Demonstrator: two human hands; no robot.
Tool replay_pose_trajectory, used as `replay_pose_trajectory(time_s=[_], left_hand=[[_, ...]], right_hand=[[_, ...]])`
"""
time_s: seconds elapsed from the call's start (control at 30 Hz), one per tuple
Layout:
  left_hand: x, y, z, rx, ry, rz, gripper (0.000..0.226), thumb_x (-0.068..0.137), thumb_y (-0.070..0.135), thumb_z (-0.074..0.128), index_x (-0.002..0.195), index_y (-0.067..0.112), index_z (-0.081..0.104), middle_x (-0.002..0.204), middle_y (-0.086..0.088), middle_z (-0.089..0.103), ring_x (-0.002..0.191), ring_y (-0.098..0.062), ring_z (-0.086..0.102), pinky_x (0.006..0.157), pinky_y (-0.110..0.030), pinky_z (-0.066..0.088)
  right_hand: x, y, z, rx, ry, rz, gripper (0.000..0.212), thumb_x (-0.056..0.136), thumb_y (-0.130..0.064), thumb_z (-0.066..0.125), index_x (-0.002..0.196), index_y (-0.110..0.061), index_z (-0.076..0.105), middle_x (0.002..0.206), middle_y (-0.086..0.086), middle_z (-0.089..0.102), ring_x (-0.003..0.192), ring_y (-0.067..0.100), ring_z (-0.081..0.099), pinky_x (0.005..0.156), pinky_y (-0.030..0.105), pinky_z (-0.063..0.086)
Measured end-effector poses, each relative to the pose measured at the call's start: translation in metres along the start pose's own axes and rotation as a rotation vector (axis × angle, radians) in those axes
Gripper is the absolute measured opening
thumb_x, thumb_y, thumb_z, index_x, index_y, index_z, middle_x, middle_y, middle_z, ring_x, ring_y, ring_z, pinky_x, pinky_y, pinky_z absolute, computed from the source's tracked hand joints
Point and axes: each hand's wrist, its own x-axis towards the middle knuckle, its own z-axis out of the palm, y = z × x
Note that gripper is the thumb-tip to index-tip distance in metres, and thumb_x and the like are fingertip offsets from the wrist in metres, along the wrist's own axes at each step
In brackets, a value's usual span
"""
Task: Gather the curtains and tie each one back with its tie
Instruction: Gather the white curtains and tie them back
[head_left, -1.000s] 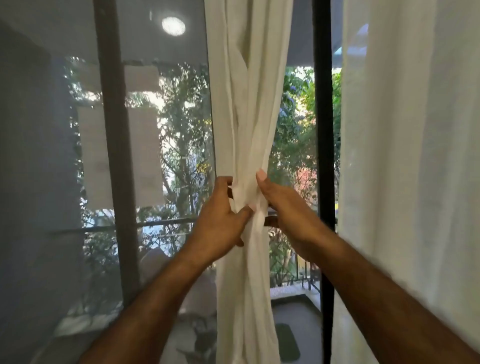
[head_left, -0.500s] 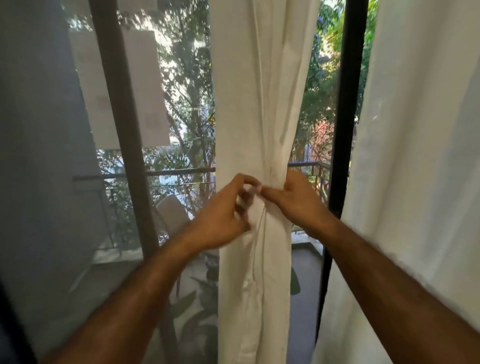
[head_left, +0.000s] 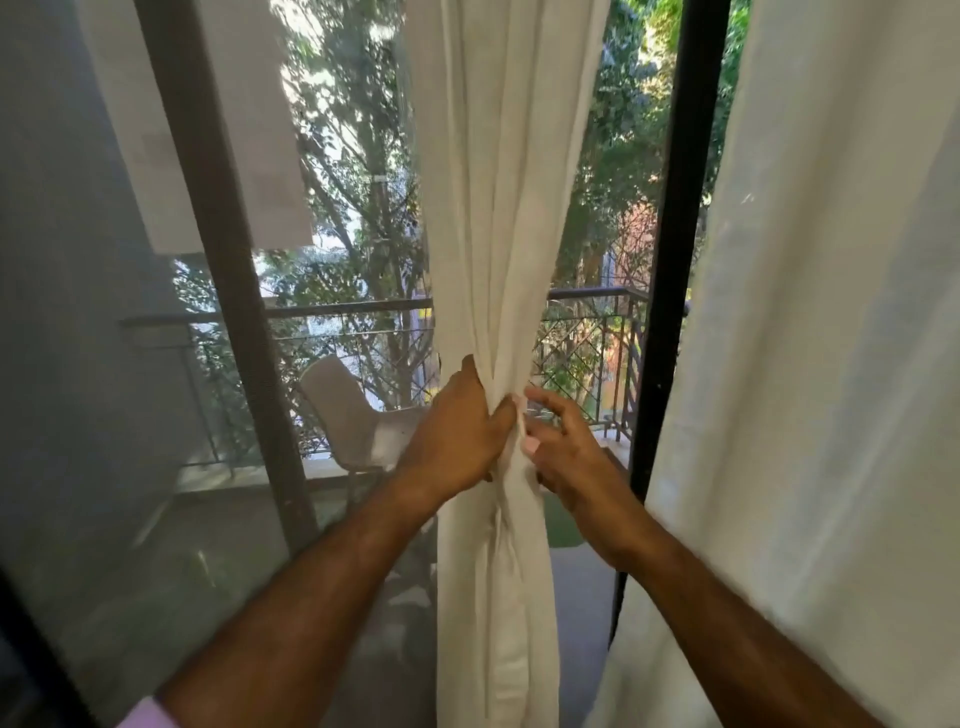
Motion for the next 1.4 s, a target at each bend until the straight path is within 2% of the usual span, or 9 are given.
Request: replay_pose_trajectory(time_s=[0.17,0.4,0.6,0.77,0.9,1.03,1.17,1.27,1.4], left_hand=[[0.004,0.007,0.003,0.185,0.054,-0.034,0.035,0.098,0.016,0.045,0.131,0.006,0.041,0.109,-0.016,0.066,0.088,-0.034,0.068,0.069,-0.044,0.060],[0.003,0.002,0.004,0.127,0.042,-0.064,0.033,0.096,0.014,0.045,0.128,0.007,0.040,0.101,-0.013,0.061,0.076,-0.036,0.069,0.051,-0.048,0.060],[-0.009,-0.010,0.004,0.104,0.086,-0.120,0.053,0.080,0.015,0.065,0.130,0.016,0.047,0.107,-0.001,0.065,0.097,-0.027,0.066,0.082,-0.040,0.058],[-0.025,-0.008,0.007,-0.221,0.126,-0.249,0.059,0.069,0.014,0.062,0.126,0.018,0.051,0.106,0.002,0.065,0.101,-0.023,0.064,0.090,-0.041,0.054],[-0.032,0.003,0.002,-0.359,0.087,-0.332,0.045,0.055,0.017,0.057,0.098,0.029,0.052,0.092,0.006,0.061,0.092,-0.022,0.062,0.090,-0.046,0.055],[-0.036,0.002,-0.003,-0.502,0.015,-0.330,0.034,0.051,0.013,0.058,0.081,0.030,0.054,0.083,0.008,0.064,0.077,-0.007,0.062,0.072,-0.029,0.057],[-0.026,-0.028,-0.017,-0.436,-0.203,-0.253,0.074,0.059,0.020,0.069,0.129,0.019,0.047,0.111,0.004,0.064,0.096,0.000,0.061,0.069,-0.007,0.051],[-0.015,-0.056,-0.030,-0.309,-0.225,-0.244,0.100,0.060,0.047,0.078,0.146,0.023,0.034,0.134,0.006,0.058,0.119,-0.009,0.058,0.096,-0.024,0.049],[-0.005,-0.079,-0.042,-0.099,-0.156,-0.251,0.070,0.062,0.071,0.075,0.107,0.017,0.074,0.109,-0.006,0.075,0.105,-0.021,0.070,0.098,-0.049,0.052]], right_hand=[[-0.024,0.028,0.011,-0.306,0.133,-0.086,0.049,0.078,-0.050,0.073,0.118,-0.042,0.046,0.133,-0.024,0.055,0.118,0.003,0.060,0.099,0.030,0.053],[-0.039,0.052,0.031,-0.968,0.122,0.044,0.016,0.091,-0.040,0.062,0.099,-0.027,0.056,0.124,-0.011,0.053,0.107,0.009,0.053,0.085,0.017,0.047],[-0.040,0.048,0.000,-0.872,0.189,0.111,0.032,0.087,-0.019,0.067,0.069,-0.032,0.044,0.063,-0.011,0.049,0.058,0.003,0.049,0.051,0.012,0.038],[-0.018,0.037,-0.040,-1.022,0.158,0.104,0.006,0.086,-0.018,0.071,0.086,-0.024,0.073,0.074,-0.008,0.068,0.064,0.004,0.059,0.052,0.008,0.036],[0.017,0.026,-0.036,-1.235,0.195,0.060,0.022,0.098,-0.024,0.057,0.108,-0.019,0.076,0.096,0.003,0.067,0.084,0.015,0.057,0.062,0.019,0.031],[0.041,0.018,-0.008,-0.830,0.176,0.152,0.018,0.098,-0.008,0.057,0.109,-0.003,0.070,0.112,0.016,0.072,0.103,0.031,0.067,0.072,0.021,0.041],[0.059,0.031,0.010,0.193,0.097,0.311,0.025,0.101,-0.020,0.052,0.112,-0.009,0.071,0.121,0.023,0.070,0.117,0.041,0.063,0.103,0.054,0.049],[0.063,0.035,0.015,0.386,0.040,0.371,0.033,0.101,-0.021,0.047,0.121,-0.006,0.069,0.122,0.021,0.070,0.118,0.038,0.064,0.105,0.052,0.049],[0.063,0.037,0.008,0.377,0.028,0.323,0.033,0.087,-0.012,0.062,0.116,0.003,0.070,0.124,0.030,0.066,0.117,0.042,0.063,0.107,0.053,0.046]])
